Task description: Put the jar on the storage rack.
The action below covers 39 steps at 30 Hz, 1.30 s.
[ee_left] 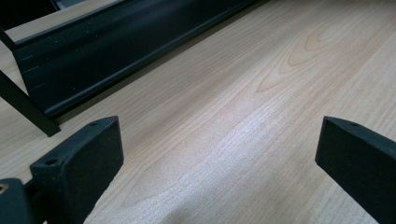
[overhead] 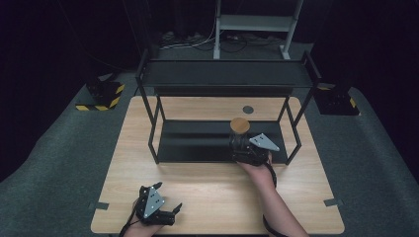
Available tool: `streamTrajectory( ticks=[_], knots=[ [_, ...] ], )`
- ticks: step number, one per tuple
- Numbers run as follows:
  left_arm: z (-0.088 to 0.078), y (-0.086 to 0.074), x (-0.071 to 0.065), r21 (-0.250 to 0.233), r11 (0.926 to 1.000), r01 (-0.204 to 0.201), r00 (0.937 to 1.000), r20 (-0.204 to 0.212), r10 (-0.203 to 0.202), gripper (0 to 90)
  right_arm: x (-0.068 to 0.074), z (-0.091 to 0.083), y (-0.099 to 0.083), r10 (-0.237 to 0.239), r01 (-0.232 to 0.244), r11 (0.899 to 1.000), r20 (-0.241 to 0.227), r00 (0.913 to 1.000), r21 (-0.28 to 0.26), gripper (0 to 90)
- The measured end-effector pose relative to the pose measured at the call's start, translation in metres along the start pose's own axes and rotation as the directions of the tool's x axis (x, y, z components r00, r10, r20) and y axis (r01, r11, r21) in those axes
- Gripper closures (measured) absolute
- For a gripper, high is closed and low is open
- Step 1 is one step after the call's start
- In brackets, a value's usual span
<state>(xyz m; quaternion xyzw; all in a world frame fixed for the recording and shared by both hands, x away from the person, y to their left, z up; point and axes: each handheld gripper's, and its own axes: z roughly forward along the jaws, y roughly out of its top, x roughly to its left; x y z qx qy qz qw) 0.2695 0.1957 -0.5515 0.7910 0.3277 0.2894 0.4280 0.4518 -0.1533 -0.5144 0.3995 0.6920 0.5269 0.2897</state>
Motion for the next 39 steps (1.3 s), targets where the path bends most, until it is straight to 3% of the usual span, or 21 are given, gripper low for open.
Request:
streamTrajectory(
  ticks=[39],
  knots=[
    [0.001, 0.0, -0.001, 0.006, 0.9999, -0.009, 1.0, 0.001, 0.009, 1.3, -0.001, -0.025, -0.004, -0.009, 0.009, 1.0, -0.004, 1.0, -0.008, 0.8]
  ],
)
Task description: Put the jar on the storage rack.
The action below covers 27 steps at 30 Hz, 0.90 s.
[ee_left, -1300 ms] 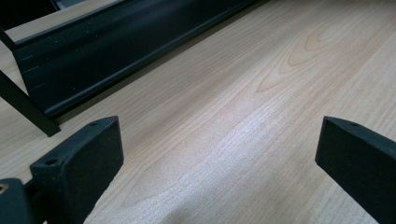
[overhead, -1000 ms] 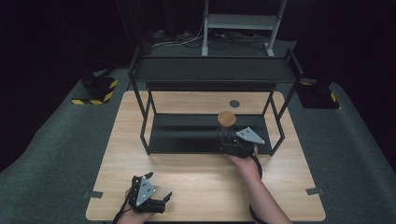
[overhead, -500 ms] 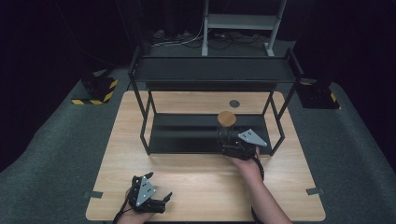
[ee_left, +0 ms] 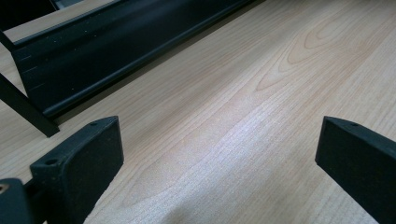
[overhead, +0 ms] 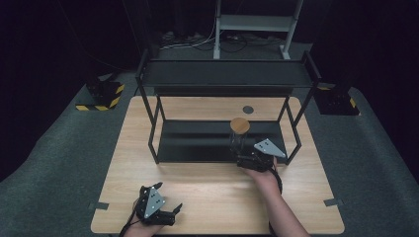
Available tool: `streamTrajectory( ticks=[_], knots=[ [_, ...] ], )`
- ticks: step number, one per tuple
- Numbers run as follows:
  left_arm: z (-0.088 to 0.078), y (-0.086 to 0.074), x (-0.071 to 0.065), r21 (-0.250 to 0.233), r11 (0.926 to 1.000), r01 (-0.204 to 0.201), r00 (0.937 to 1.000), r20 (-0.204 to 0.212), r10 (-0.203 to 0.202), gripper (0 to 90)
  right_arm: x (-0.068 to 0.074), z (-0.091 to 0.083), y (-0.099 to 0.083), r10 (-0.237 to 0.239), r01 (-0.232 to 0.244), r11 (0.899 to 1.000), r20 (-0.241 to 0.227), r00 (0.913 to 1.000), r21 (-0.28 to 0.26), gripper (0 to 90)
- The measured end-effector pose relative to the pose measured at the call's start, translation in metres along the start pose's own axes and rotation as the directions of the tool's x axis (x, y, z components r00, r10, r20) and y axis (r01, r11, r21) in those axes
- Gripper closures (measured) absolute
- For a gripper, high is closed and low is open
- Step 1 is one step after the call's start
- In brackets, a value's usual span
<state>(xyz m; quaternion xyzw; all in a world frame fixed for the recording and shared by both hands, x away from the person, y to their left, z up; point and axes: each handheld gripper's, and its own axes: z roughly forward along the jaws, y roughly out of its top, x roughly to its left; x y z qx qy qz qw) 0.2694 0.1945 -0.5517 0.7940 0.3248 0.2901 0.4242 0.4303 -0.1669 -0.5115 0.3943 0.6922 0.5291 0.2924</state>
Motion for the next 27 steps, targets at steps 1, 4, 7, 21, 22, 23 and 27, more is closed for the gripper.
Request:
streamTrajectory(
  ticks=[1, 4, 7, 21, 22, 23, 27],
  knots=[
    [0.0, 0.0, 0.0, 0.0, 1.0, -0.001, 1.0, 0.0, 0.001, 1.3, 0.0, -0.001, 0.0, -0.004, 0.004, 1.0, -0.001, 1.0, -0.001, 0.8],
    [0.0, 0.0, 0.0, -0.001, 1.0, -0.001, 1.0, -0.001, 0.001, 1.4, 0.0, -0.003, -0.001, -0.002, 0.002, 1.0, 0.001, 1.0, -0.002, 0.8],
    [0.0, 0.0, 0.0, -0.001, 1.0, -0.003, 1.0, -0.002, 0.003, 1.4, 0.001, -0.004, -0.002, -0.004, 0.004, 1.0, 0.001, 1.0, 0.0, 0.8],
    [0.0, 0.0, 0.0, 0.002, 1.0, -0.005, 1.0, -0.002, 0.005, 1.3, 0.003, -0.016, -0.005, -0.014, 0.014, 1.0, 0.0, 0.9999, 0.0, 0.8],
    [0.0, 0.0, 0.0, 0.003, 1.0, -0.004, 1.0, -0.001, 0.004, 1.4, 0.003, -0.017, -0.005, -0.015, 0.015, 1.0, 0.0, 0.9999, 0.0, 0.8],
    [0.0, 0.0, 0.0, 0.003, 1.0, -0.004, 1.0, -0.001, 0.004, 1.4, 0.003, -0.017, -0.005, -0.014, 0.014, 1.0, 0.001, 0.9999, 0.001, 0.8],
    [0.0, 0.0, -0.001, 0.002, 1.0, -0.004, 1.0, -0.002, 0.004, 1.4, 0.003, -0.021, -0.006, -0.02, 0.02, 1.0, 0.0, 0.9998, 0.001, 0.8]
  ],
)
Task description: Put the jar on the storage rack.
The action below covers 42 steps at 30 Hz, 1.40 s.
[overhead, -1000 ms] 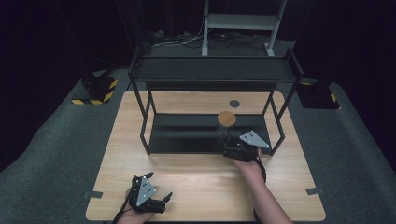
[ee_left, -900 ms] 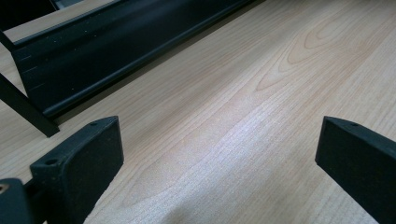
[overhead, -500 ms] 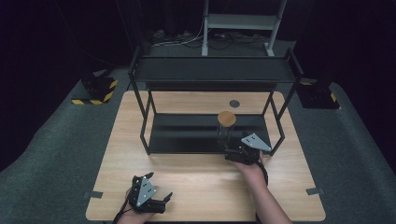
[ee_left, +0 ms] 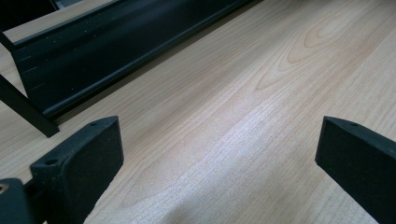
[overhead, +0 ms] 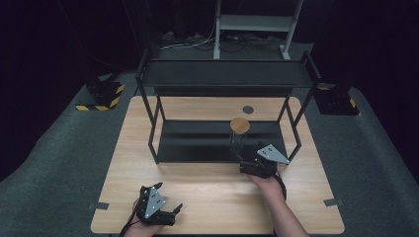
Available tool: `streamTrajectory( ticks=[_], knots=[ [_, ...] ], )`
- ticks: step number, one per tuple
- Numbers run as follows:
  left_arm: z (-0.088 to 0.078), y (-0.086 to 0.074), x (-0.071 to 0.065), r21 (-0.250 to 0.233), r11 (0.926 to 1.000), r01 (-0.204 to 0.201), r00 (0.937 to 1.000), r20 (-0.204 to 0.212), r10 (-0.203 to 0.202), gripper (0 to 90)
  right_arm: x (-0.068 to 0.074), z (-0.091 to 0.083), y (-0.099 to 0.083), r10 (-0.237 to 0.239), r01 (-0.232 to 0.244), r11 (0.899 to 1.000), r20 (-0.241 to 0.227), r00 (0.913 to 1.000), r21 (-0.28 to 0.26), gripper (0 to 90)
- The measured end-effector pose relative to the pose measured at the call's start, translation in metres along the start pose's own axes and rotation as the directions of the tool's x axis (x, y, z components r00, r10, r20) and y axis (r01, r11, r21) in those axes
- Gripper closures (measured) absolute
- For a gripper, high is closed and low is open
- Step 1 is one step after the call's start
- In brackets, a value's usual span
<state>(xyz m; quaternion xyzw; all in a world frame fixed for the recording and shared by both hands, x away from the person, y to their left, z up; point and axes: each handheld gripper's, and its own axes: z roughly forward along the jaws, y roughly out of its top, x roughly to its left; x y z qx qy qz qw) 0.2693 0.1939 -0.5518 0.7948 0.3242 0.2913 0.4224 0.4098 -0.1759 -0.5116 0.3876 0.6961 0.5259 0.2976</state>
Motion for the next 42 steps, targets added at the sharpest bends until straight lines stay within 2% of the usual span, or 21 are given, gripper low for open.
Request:
streamTrajectory(
  ticks=[14, 42],
  knots=[
    [0.0, 0.0, 0.0, 0.002, 1.0, 0.002, 1.0, -0.002, -0.002, 1.3, 0.002, -0.015, 0.001, -0.004, 0.004, 1.0, -0.004, 1.0, -0.015, 0.8],
    [0.0, 0.0, 0.0, 0.006, 1.0, -0.003, 1.0, 0.0, 0.003, 1.4, 0.002, -0.032, -0.006, -0.01, 0.01, 1.0, -0.002, 0.9999, -0.016, 0.8]
  ],
)
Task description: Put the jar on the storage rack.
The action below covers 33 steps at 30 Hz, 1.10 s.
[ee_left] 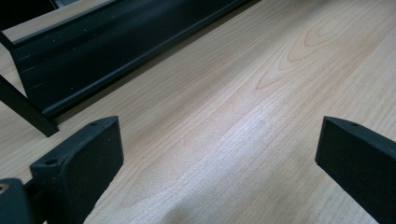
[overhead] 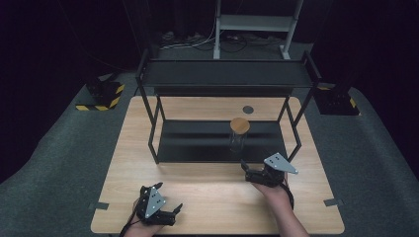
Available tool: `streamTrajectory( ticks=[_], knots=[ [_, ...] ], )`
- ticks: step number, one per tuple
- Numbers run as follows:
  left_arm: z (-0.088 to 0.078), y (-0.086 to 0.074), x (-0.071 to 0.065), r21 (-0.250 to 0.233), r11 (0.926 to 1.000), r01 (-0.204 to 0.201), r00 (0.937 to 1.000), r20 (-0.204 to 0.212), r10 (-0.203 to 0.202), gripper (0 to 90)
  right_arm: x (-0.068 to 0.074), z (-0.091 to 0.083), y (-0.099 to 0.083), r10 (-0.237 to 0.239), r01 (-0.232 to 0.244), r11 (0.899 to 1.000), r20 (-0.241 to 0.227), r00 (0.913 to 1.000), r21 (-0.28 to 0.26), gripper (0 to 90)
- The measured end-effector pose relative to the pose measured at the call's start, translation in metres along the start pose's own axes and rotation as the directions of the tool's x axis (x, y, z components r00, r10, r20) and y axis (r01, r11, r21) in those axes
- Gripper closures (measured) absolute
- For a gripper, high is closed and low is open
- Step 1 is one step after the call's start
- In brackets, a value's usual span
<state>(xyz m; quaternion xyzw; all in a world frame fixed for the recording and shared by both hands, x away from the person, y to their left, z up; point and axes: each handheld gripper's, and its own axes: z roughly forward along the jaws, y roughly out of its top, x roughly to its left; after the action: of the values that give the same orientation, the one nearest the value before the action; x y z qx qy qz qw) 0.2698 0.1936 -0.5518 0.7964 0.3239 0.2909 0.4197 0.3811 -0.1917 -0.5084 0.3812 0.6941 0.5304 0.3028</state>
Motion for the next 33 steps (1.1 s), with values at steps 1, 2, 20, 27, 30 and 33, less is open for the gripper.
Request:
streamTrajectory(
  ticks=[1, 2, 20, 27, 30, 33],
  knots=[
    [0.0, 0.0, 0.0, 0.0, 1.0, -0.001, 1.0, 0.0, 0.001, 1.4, 0.0, -0.001, 0.0, 0.0, 0.0, 1.0, -0.001, 1.0, -0.001, 0.8],
    [0.0, 0.0, 0.0, 0.001, 1.0, -0.001, 1.0, 0.0, 0.001, 1.4, 0.0, -0.002, -0.001, 0.001, -0.001, 1.0, -0.001, 1.0, 0.0, 0.8],
    [0.0, 0.0, 0.0, 0.003, 1.0, -0.004, 1.0, -0.001, 0.004, 1.4, -0.003, -0.02, -0.013, -0.004, 0.004, 1.0, 0.004, 1.0, 0.018, 0.9],
    [0.0, 0.0, 0.0, 0.004, 1.0, -0.003, 1.0, -0.002, 0.003, 1.3, -0.004, -0.026, -0.019, -0.012, 0.012, 0.999, 0.007, 0.9999, 0.031, 0.9],
    [0.0, 0.0, 0.0, 0.004, 1.0, -0.002, 1.0, -0.002, 0.002, 1.4, -0.004, -0.029, -0.022, -0.014, 0.014, 0.999, 0.008, 0.9999, 0.037, 0.9],
    [0.0, 0.0, 0.0, 0.003, 1.0, -0.002, 1.0, -0.001, 0.002, 1.4, -0.004, -0.032, -0.024, -0.018, 0.018, 0.999, 0.008, 0.9998, 0.042, 0.9]
  ],
)
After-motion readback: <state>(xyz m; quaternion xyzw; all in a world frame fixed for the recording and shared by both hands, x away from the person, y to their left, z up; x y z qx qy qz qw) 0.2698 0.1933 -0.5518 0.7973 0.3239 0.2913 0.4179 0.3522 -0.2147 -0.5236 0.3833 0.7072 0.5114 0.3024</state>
